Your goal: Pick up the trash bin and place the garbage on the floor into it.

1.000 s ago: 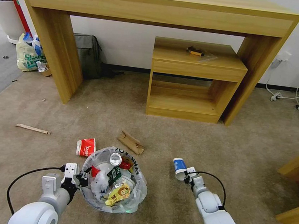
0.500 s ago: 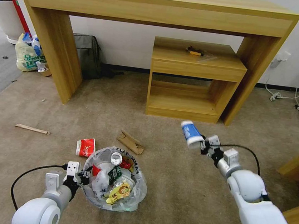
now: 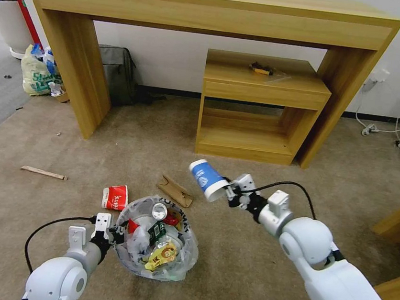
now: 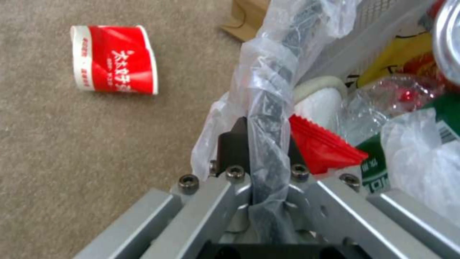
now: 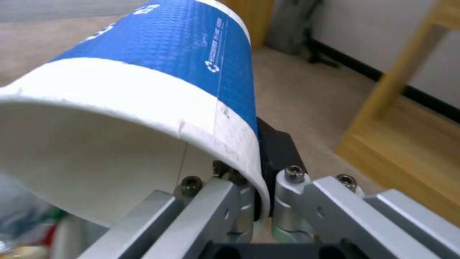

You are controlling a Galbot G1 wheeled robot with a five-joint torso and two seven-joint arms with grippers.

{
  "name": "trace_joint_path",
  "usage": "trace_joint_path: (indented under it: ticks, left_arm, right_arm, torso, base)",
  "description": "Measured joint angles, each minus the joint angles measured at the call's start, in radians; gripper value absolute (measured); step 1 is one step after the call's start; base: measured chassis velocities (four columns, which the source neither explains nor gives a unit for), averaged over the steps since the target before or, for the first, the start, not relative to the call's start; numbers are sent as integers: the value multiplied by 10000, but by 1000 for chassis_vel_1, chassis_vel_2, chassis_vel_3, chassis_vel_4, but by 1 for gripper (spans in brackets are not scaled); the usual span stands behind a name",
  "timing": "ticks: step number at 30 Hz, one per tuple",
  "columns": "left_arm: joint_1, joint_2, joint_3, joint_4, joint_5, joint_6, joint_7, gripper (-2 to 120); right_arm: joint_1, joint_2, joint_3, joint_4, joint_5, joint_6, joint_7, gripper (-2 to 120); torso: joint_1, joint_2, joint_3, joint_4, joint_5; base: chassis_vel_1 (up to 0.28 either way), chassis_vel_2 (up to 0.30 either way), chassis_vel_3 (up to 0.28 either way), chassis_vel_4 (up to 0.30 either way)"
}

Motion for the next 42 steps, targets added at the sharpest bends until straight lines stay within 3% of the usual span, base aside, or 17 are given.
trace_joint_path:
  ticks: [15, 18, 20, 29, 31, 36, 42]
  left_arm:
    - [-95, 273, 81, 84, 8, 113, -28, 0]
    - [-40, 243, 50, -28, 22, 142, -48, 0]
    - [-25, 185, 3, -166, 27, 189, -93, 0]
    - [21, 76, -149, -459, 4, 228, -113, 0]
    - [50, 16, -233, -558, -19, 233, -114, 0]
    - [67, -69, -290, -664, -149, 262, -135, 0]
    - [83, -237, -350, -778, -197, 273, -171, 0]
  right_arm:
    - [1140, 448, -2735, -289, -434, -349, 114, 0]
    - [1384, 518, -3134, -465, -538, -421, 241, 6]
    - [1550, 591, -3378, -613, -587, -488, 420, 18]
    - [1618, 634, -3553, -708, -622, -488, 723, 45]
    - [1540, 622, -3475, -505, -515, -486, 882, 57]
    - [1479, 539, -3253, -114, -328, -540, 1019, 70]
    - [1338, 344, -2865, 369, -6, -596, 1138, 95]
  torso:
    - [0, 0, 0, -1, -3]
    - [0, -1, 1, -1, -2]
    - [0, -1, 0, -1, -1]
    - [0, 0, 0, -1, 0]
    - [0, 0, 0, -1, 2]
    - [0, 0, 0, -1, 2]
    - [0, 0, 0, -2, 2]
  base:
    - [0, 0, 0, 0]
    - [0, 0, 0, 0]
    - [0, 0, 0, 0]
    - [0, 0, 0, 0]
    - [0, 0, 0, 0]
    - [0, 0, 0, 0]
    - [0, 0, 0, 0]
